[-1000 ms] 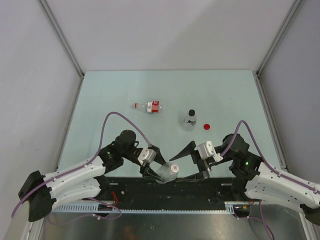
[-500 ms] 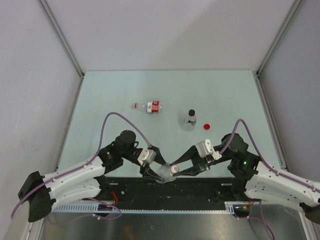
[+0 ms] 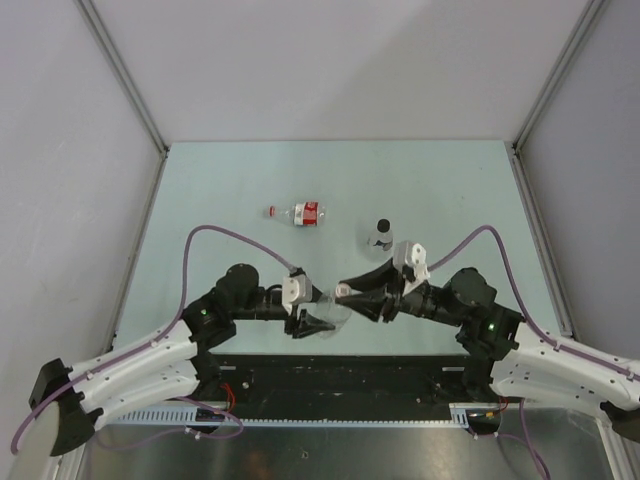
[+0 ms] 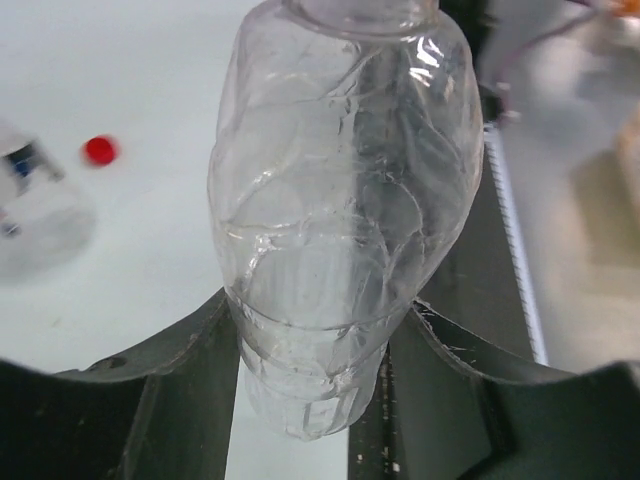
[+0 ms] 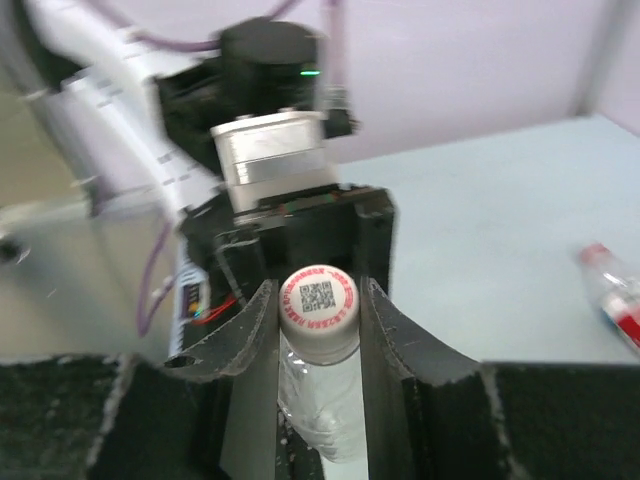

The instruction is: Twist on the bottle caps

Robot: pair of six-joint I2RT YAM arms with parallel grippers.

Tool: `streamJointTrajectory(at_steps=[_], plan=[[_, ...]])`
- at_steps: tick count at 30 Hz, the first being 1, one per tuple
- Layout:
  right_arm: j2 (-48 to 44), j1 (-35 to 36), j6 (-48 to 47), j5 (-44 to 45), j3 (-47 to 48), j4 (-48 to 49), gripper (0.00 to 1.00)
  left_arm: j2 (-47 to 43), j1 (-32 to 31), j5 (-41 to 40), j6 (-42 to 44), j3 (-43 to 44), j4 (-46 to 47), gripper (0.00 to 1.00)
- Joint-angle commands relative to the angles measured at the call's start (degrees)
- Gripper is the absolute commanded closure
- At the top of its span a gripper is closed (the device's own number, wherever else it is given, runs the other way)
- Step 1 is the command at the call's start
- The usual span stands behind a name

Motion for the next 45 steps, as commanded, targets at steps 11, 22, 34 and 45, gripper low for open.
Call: streamJointTrajectory(at_steps=[11,22,34,45], plan=[[9.64,0.82,23.59,52.46,0.47,-6.98,1.0,5.42,-1.16,-43.09,-6.66,8.33,5.0,1.0],[6.77,0.35,21.14,42.08,0.47,-2.86,0.81,7.32,-1.45,-50.94,-12.03,4.32,4.77,1.0],[-7.07,-1.29,24.4,57.0,-0.04,-22.57,0.02,20.91,-0.63,-51.55,-25.19,8.98,-7.4,0.97],[-18.87,-2.78,25.22,61.44,-3.07,-29.18,0.01,40.33,1.73,-44.42,-24.85,21.28,-17.44,0.87]])
